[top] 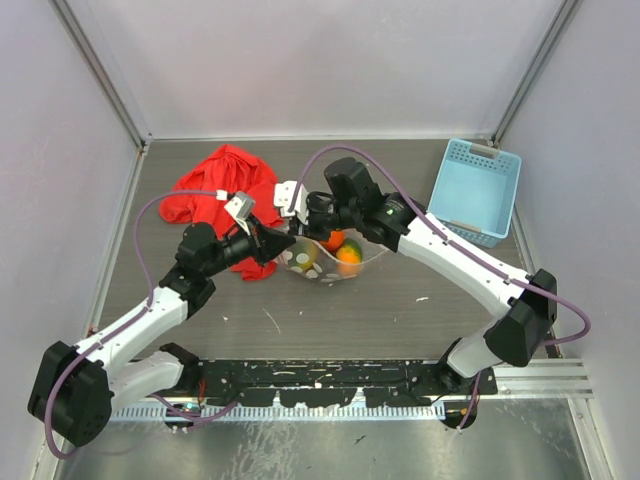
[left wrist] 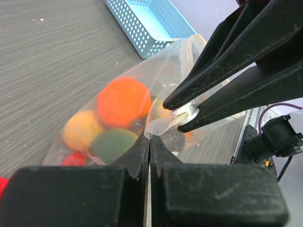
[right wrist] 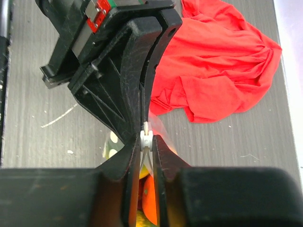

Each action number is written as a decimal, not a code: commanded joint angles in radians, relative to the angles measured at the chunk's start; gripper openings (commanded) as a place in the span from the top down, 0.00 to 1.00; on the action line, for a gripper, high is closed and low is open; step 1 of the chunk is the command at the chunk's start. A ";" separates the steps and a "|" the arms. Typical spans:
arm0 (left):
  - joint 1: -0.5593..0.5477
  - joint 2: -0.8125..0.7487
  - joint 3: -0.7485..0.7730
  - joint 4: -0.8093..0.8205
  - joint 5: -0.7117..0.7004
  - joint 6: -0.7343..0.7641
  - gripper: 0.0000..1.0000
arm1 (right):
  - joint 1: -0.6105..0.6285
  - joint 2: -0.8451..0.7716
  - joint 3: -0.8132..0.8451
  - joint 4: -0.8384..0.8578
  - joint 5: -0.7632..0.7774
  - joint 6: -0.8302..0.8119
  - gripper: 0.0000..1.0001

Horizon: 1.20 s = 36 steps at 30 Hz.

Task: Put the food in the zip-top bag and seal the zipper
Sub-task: Zip the zipper food storage bag at the center of the board.

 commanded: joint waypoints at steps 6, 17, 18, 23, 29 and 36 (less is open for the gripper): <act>0.006 -0.021 0.047 0.057 0.030 0.011 0.91 | 0.003 -0.023 0.065 -0.009 0.043 -0.018 0.99; 0.005 0.050 0.073 0.131 0.073 0.020 0.64 | 0.002 -0.026 0.083 -0.037 -0.014 -0.012 0.99; 0.006 0.056 0.074 0.139 0.078 0.021 0.65 | 0.003 -0.024 0.085 -0.043 -0.016 -0.013 0.99; 0.006 0.087 0.087 0.157 0.119 0.013 0.93 | 0.002 -0.019 0.086 -0.056 -0.014 -0.014 0.99; 0.006 0.050 0.062 0.157 0.080 0.000 1.00 | -0.007 -0.027 0.077 -0.089 0.053 -0.015 0.99; 0.005 -0.011 0.015 0.157 -0.013 -0.012 1.00 | -0.042 -0.077 0.035 -0.120 0.124 -0.011 0.99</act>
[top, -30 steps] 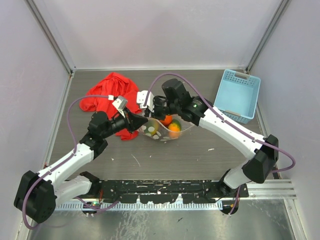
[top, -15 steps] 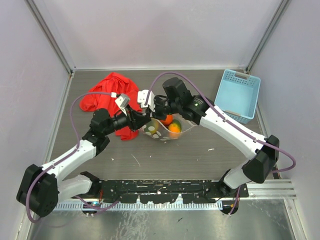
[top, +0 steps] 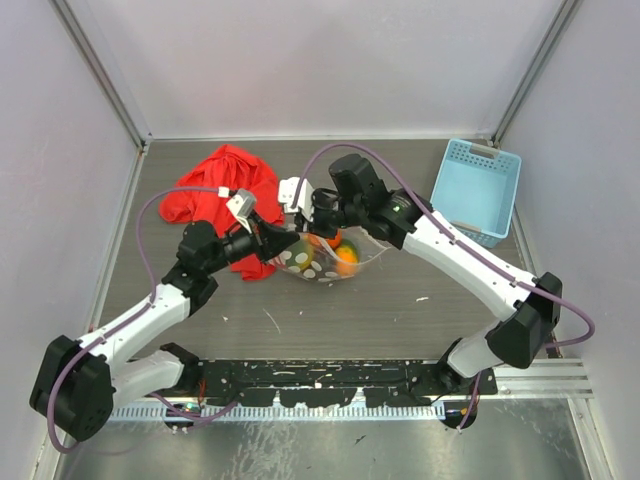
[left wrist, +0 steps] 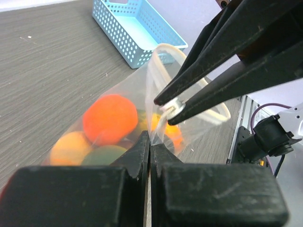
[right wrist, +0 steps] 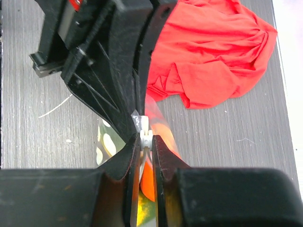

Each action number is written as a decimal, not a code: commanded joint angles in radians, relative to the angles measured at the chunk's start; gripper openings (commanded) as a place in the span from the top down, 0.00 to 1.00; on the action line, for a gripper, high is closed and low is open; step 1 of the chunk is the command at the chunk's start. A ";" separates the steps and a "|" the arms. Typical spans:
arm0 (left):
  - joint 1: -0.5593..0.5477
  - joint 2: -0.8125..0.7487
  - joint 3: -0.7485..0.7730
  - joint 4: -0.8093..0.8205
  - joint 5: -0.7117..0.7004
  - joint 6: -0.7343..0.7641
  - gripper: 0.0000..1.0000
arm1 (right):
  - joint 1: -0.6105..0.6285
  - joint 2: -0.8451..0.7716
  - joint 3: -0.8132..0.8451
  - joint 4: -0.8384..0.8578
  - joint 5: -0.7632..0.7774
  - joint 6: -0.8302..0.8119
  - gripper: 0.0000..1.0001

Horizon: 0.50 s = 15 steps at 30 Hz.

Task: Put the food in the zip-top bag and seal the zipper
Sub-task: Zip the zipper food storage bag at the center of the board.

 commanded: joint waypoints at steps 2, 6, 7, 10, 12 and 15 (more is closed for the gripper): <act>0.006 -0.062 -0.011 0.078 -0.072 -0.012 1.00 | -0.032 -0.080 -0.009 -0.042 0.094 -0.002 0.99; 0.007 -0.058 -0.015 0.078 -0.074 -0.016 1.00 | -0.052 -0.106 -0.029 -0.047 0.125 0.004 0.99; 0.006 -0.056 -0.015 0.081 -0.066 -0.016 1.00 | -0.054 -0.111 -0.030 -0.047 0.120 0.006 0.99; 0.007 -0.051 -0.007 0.079 -0.043 -0.018 0.93 | -0.056 -0.115 -0.023 -0.050 0.072 0.011 0.99; 0.007 -0.044 0.005 0.081 -0.028 -0.013 0.83 | -0.056 -0.108 -0.009 -0.050 0.041 0.013 0.99; 0.007 -0.024 0.028 0.088 0.005 -0.004 0.74 | -0.056 -0.088 0.014 -0.057 0.012 0.014 0.99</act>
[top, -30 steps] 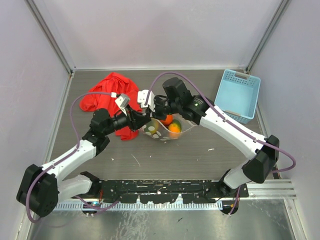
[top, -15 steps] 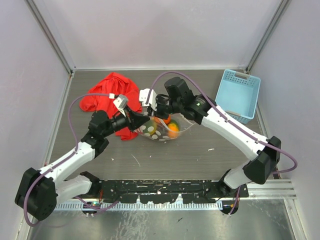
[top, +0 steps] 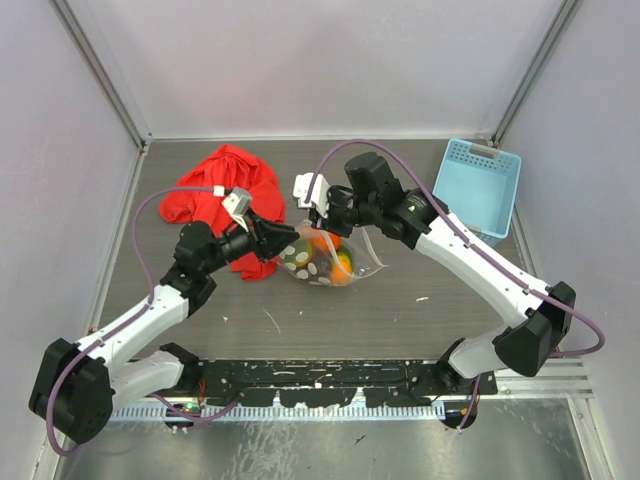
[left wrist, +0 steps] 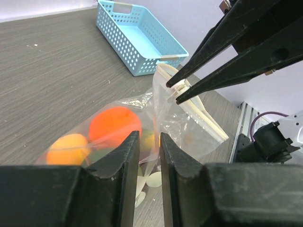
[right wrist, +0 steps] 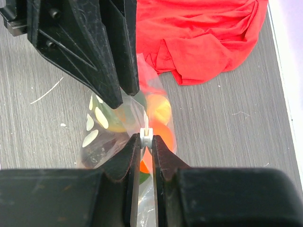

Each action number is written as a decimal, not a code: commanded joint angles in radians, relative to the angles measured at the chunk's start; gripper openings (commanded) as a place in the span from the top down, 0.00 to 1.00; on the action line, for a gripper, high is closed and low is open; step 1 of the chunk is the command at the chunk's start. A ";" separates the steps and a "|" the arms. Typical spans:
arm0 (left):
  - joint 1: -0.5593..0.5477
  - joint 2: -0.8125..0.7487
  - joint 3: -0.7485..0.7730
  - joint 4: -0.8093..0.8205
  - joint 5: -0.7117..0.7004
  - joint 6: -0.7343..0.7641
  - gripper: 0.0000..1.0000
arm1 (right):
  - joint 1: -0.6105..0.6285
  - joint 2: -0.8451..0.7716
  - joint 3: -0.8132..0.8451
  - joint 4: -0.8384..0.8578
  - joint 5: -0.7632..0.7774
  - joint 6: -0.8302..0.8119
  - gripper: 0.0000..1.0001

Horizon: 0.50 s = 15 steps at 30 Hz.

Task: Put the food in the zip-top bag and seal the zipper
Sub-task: Zip the zipper food storage bag at the center of the board.

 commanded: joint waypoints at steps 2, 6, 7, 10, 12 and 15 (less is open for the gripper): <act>0.006 0.028 0.058 0.074 0.058 0.026 0.70 | -0.007 -0.009 0.070 -0.019 -0.046 0.006 0.99; 0.006 0.071 0.089 0.096 0.116 0.045 0.63 | -0.006 0.004 0.102 -0.041 -0.083 -0.001 0.99; 0.006 0.082 0.097 0.103 0.129 0.050 0.63 | -0.006 0.007 0.109 -0.048 -0.090 -0.002 0.99; 0.006 0.112 0.125 0.113 0.158 0.074 0.62 | -0.006 0.019 0.136 -0.072 -0.112 -0.007 0.99; 0.006 0.126 0.144 0.118 0.186 0.088 0.63 | -0.006 0.026 0.148 -0.086 -0.117 -0.012 0.99; 0.006 0.145 0.171 0.118 0.236 0.095 0.69 | -0.005 0.038 0.162 -0.107 -0.124 -0.018 0.99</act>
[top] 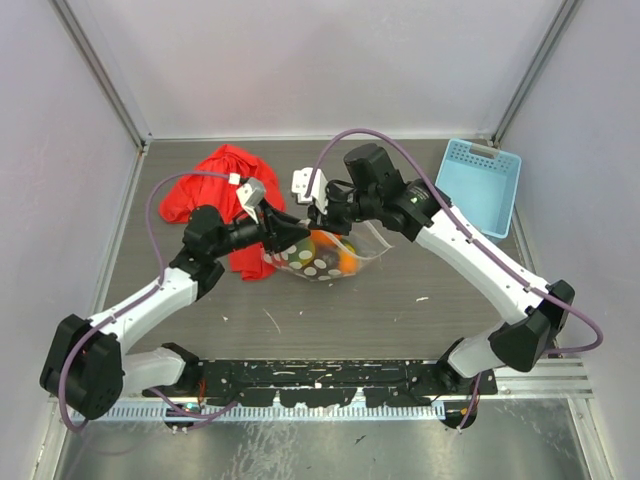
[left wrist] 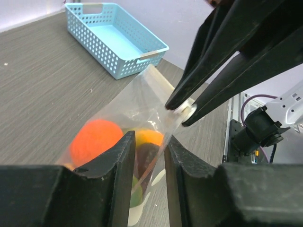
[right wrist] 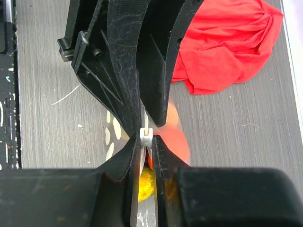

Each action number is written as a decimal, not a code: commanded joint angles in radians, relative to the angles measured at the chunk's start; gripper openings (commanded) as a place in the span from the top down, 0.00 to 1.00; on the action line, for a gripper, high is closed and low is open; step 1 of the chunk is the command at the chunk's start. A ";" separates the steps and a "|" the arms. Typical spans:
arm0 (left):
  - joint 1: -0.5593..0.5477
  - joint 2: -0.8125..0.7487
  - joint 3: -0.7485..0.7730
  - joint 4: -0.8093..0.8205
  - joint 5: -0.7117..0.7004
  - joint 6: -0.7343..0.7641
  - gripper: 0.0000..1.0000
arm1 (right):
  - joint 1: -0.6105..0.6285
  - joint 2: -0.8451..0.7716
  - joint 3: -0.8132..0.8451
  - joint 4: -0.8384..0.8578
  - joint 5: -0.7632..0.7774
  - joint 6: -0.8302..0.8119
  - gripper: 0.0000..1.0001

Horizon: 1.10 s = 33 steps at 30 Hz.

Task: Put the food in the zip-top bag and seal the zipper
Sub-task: Zip the zipper food storage bag at the center of the board.

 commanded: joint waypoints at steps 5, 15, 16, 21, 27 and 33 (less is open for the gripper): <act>0.006 0.025 0.088 0.081 0.149 0.037 0.78 | 0.001 0.025 0.067 -0.022 -0.042 -0.014 0.99; 0.006 -0.001 0.074 0.076 0.109 0.019 1.00 | 0.001 0.030 0.075 -0.084 0.026 -0.008 0.99; 0.006 -0.008 0.068 0.078 0.092 0.018 1.00 | -0.001 0.028 0.074 -0.096 0.042 -0.005 0.99; 0.006 -0.046 0.040 0.095 0.036 0.014 1.00 | -0.001 0.014 0.046 -0.126 0.109 0.024 0.99; 0.006 -0.072 0.023 0.092 -0.009 0.014 1.00 | 0.000 0.004 0.018 -0.139 0.201 0.052 0.99; 0.006 -0.103 0.000 0.051 -0.112 0.021 1.00 | -0.004 -0.022 -0.006 -0.140 0.245 0.080 0.99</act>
